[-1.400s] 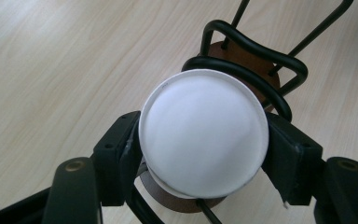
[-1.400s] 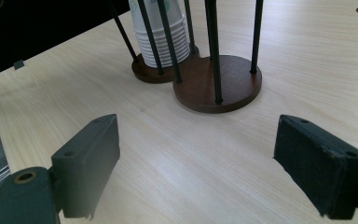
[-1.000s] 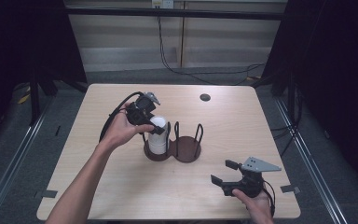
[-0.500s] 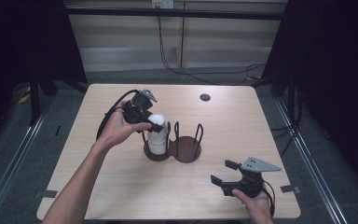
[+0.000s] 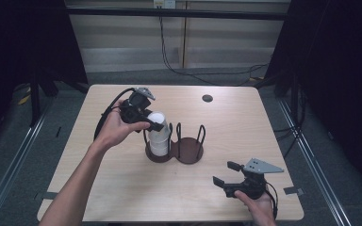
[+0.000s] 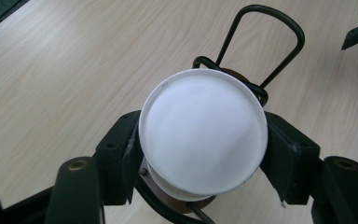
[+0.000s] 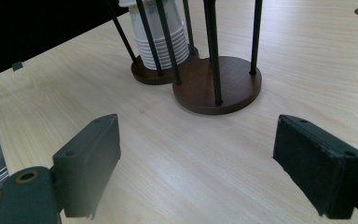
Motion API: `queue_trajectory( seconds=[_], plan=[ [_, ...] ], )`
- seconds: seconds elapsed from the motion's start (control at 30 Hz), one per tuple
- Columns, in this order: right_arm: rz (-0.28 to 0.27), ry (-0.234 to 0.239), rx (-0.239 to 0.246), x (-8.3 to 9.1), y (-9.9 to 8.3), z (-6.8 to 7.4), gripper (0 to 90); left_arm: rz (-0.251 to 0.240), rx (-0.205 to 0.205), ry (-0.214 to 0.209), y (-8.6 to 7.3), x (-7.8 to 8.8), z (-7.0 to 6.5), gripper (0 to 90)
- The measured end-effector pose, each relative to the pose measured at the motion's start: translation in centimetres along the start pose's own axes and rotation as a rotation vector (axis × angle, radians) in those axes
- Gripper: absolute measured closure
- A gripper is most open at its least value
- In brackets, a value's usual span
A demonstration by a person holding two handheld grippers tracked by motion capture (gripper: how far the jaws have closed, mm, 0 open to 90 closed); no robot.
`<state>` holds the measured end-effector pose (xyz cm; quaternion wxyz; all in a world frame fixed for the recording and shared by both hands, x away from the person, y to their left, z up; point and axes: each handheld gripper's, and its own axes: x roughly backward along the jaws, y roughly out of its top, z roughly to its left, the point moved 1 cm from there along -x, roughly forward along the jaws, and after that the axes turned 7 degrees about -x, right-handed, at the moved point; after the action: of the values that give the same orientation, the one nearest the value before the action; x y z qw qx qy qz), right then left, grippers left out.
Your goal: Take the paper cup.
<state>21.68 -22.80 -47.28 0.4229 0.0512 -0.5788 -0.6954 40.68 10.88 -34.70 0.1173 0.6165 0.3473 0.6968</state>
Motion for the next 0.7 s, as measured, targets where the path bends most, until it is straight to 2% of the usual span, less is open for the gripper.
queue_trajectory(
  seconds=[0.2, 0.33, 0.37, 0.4, 0.53, 0.57, 0.7],
  plan=[
    [0.005, 0.001, 0.000, 0.0, 0.0, 0.0, 14.2, -0.021, 0.014, 0.001, -0.1, 0.2, 0.1, 35.8],
    [0.010, 0.000, -0.002, -0.1, 0.0, 0.0, 14.1, -0.029, 0.002, 0.010, 0.1, 0.6, 0.1, 35.8],
    [0.009, 0.001, 0.002, -0.1, 0.0, 0.0, 14.1, -0.043, 0.013, 0.009, 0.1, 0.7, 0.0, 35.9],
    [0.010, 0.001, 0.002, -0.1, 0.0, 0.0, 14.2, -0.037, -0.004, 0.007, 0.1, 0.9, 0.0, 35.9],
    [0.008, -0.001, 0.000, -0.1, 0.0, 0.0, 14.2, -0.039, -0.012, 0.012, 0.1, 1.3, -0.4, 36.1],
    [0.010, -0.001, -0.001, -0.1, 0.0, 0.0, 14.2, -0.044, -0.021, 0.012, 0.2, 1.4, -0.4, 36.1],
    [0.011, 0.005, 0.002, -0.2, 0.0, 0.0, 14.2, -0.080, -0.008, 0.015, 0.2, 1.9, -0.3, 36.2]
  ],
)
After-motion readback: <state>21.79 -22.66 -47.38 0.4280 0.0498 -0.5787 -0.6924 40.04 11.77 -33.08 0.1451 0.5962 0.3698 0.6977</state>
